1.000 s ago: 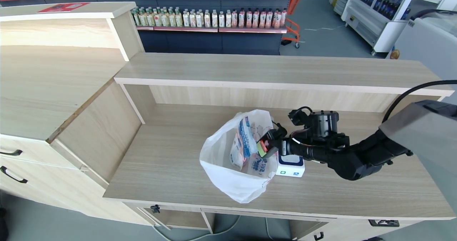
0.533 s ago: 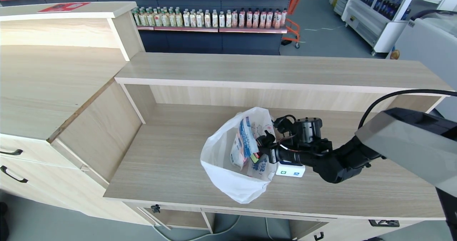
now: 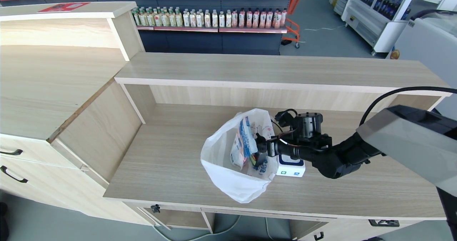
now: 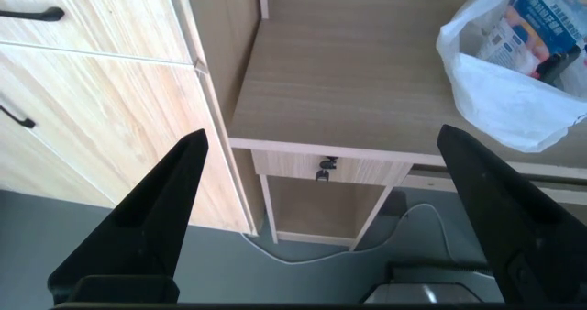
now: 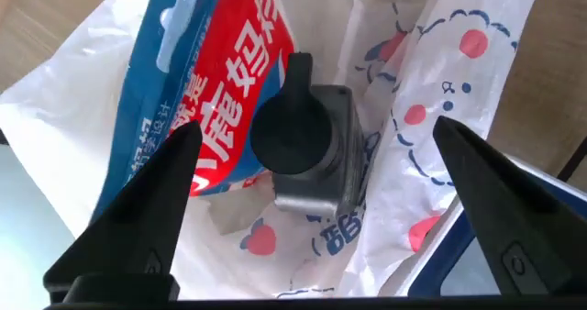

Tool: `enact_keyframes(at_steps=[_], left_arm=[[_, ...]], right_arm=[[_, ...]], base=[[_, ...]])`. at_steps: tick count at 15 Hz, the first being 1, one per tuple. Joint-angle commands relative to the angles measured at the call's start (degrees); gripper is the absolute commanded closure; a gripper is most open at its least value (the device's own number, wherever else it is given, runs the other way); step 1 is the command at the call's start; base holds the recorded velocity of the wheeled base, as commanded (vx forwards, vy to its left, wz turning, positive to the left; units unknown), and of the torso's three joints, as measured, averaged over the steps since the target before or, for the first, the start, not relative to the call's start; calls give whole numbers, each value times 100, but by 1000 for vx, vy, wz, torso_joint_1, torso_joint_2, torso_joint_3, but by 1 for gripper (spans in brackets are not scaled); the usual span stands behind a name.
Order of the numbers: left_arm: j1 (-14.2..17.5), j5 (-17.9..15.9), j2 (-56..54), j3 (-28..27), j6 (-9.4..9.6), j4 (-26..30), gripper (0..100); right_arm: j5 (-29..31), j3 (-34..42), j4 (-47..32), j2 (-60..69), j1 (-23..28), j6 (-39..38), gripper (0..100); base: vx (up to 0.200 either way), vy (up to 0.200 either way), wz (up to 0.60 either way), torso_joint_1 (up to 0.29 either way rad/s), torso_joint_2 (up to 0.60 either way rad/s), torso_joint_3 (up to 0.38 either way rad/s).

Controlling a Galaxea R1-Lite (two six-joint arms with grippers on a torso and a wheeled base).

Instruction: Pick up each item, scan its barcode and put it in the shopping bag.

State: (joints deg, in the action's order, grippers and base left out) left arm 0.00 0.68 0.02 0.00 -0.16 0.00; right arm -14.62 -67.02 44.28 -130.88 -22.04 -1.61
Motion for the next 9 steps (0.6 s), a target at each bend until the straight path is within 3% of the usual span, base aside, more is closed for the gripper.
enact_keyframes(at_steps=[1,4,5,6,7,9], left_arm=[[0,2,-2,0,-2,0,0],[0,2,-2,0,-2,0,0],[0,2,-2,0,-2,0,0],[0,2,-2,0,-2,0,0],[0,2,-2,0,-2,0,0],[0,2,-2,0,-2,0,0]], right_arm=[[-41,49,-42,511,95,-252,0],[-120,682,-209,1724,350,-700,0],[-112,1605,-560,3059,561,-753,0],[-50,2044,-868,3727,622,-744,0],[240,3046,-1457,5090,771,-621,0],[1497,4725,-1615,6856,807,-472,0]], base=[[0,0,0,0,0,0],[0,0,0,0,0,0],[0,0,0,0,0,0],[0,0,0,0,0,0],[0,0,0,0,0,0],[0,0,0,0,0,0]])
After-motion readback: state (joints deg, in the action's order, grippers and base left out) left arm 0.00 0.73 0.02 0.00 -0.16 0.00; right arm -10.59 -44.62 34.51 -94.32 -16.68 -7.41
